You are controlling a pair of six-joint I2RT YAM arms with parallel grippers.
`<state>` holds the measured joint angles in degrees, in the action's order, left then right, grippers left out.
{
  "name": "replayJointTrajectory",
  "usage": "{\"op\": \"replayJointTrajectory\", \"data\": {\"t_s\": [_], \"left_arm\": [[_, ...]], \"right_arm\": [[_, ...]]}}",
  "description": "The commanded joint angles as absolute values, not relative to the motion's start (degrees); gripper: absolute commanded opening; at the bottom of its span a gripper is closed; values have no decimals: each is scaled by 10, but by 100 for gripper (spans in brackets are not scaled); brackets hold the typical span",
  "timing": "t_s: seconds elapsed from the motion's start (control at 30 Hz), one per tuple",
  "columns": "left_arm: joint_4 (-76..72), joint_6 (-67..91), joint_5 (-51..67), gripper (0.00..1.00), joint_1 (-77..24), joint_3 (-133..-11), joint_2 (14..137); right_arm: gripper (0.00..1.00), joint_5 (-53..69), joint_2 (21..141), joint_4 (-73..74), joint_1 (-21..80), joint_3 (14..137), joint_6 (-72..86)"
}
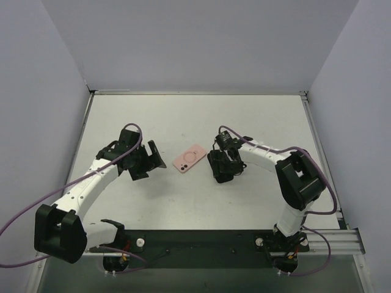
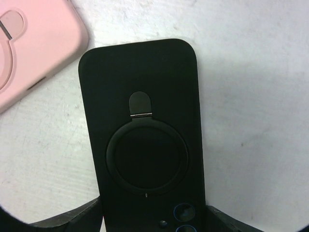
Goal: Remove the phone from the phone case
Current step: Pick up the phone at the center of the board.
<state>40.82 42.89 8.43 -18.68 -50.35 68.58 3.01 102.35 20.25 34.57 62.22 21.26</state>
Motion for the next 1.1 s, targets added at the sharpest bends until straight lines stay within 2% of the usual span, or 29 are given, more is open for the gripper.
{"op": "replayJointTrajectory", "data": {"t_s": [0.0, 0.1, 0.17, 0.3, 0.47, 0.7, 0.8, 0.87, 1.07], "left_arm": [[348, 468, 117, 97, -192, -544, 702], [313, 473, 122, 95, -195, -519, 694], [288, 504, 122, 93, -193, -496, 691], [161, 562, 209, 93, -215, -425, 725], [119, 594, 185, 94, -286, -455, 809], [-26, 665, 276, 93, -350, -489, 949], [-115, 715, 286, 93, -361, -462, 976], [-201, 761, 292, 91, -369, -444, 986], [-254, 814, 265, 82, -388, -430, 1018]], "right_arm": [[0, 79, 940, 198, 341, 580, 286], [0, 108, 890, 184, 334, 549, 301], [0, 169, 869, 171, 323, 529, 304], [0, 227, 809, 149, 303, 469, 316], [0, 308, 794, 125, 310, 444, 315], [0, 301, 785, 123, 323, 431, 319], [0, 300, 787, 126, 325, 430, 323], [0, 300, 789, 125, 328, 430, 324], [0, 298, 798, 119, 338, 431, 328]]}}
